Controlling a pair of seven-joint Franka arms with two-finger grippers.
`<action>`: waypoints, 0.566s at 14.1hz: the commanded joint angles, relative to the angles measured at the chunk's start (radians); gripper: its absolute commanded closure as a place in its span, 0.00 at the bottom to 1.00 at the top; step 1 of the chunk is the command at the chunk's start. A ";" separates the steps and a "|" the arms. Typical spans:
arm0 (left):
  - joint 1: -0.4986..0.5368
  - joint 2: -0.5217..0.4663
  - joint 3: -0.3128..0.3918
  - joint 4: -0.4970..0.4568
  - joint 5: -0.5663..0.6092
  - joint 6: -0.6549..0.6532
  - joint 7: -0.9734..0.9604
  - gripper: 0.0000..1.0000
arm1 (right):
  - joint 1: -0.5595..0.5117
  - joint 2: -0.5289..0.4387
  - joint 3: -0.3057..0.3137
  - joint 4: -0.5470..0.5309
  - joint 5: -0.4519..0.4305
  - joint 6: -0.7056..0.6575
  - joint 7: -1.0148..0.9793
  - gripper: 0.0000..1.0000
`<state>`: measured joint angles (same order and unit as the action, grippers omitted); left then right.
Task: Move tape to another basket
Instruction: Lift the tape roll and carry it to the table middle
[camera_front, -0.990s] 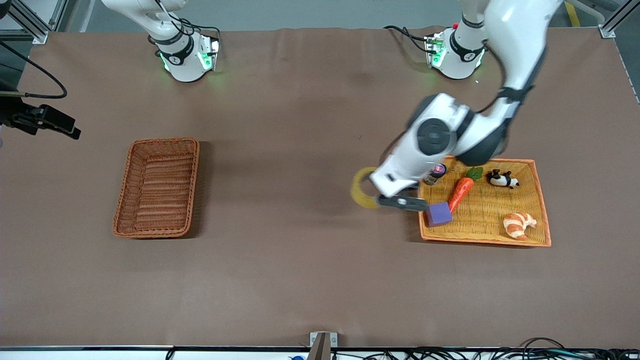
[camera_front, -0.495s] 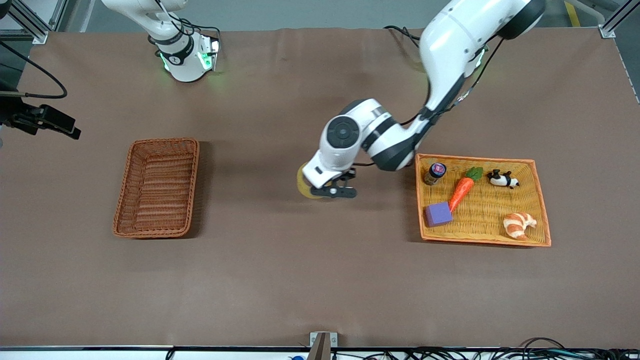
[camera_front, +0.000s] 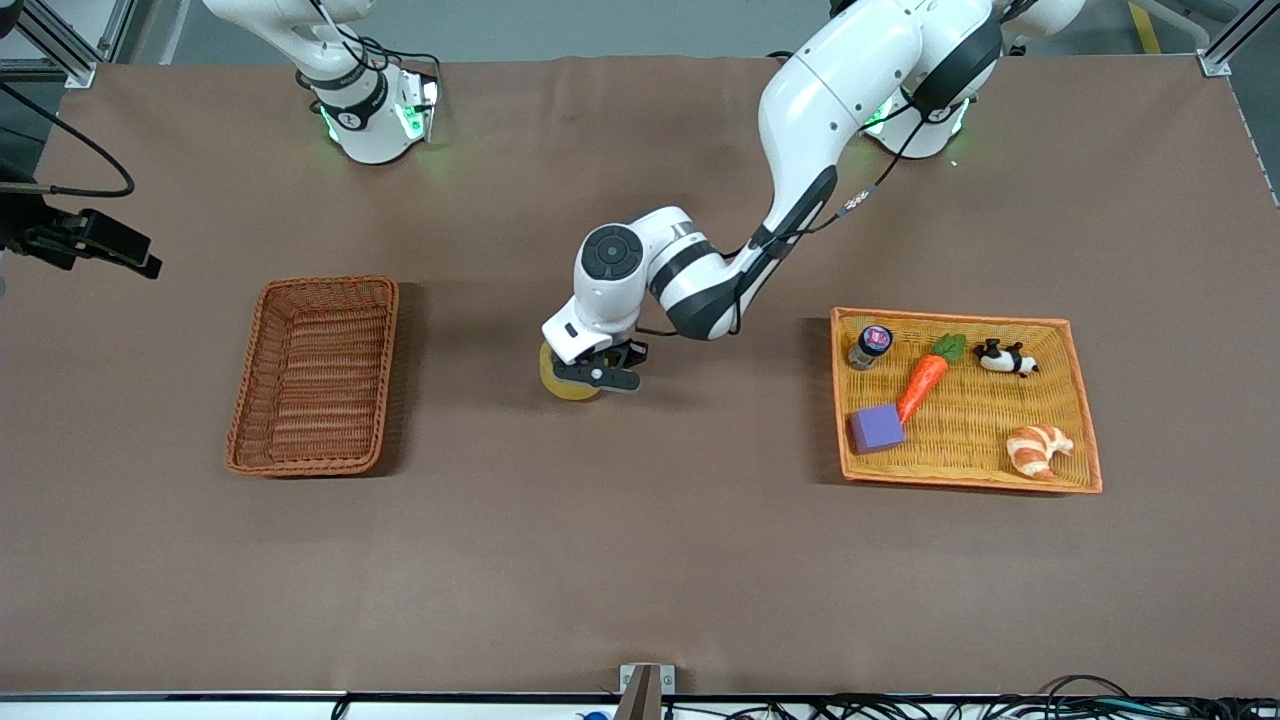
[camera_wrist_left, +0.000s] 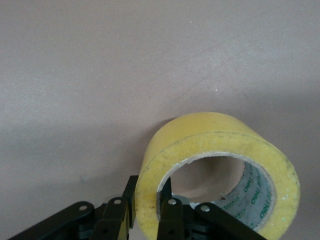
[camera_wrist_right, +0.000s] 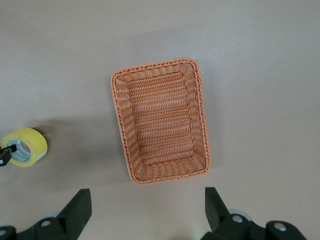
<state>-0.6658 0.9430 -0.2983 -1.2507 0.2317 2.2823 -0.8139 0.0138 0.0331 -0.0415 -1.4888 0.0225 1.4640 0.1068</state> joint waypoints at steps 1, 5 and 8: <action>0.006 0.007 0.002 0.036 0.000 0.002 -0.001 0.51 | -0.014 -0.015 0.008 -0.018 0.019 -0.001 -0.010 0.00; 0.017 -0.030 0.005 0.014 -0.006 -0.015 -0.019 0.00 | -0.015 -0.015 0.008 -0.018 0.019 -0.002 -0.010 0.00; 0.063 -0.156 -0.001 -0.051 -0.002 -0.197 -0.007 0.00 | 0.008 -0.015 0.023 -0.053 0.019 0.008 -0.009 0.00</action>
<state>-0.6331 0.9050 -0.2974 -1.2279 0.2302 2.1920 -0.8160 0.0146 0.0333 -0.0372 -1.4931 0.0237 1.4608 0.1046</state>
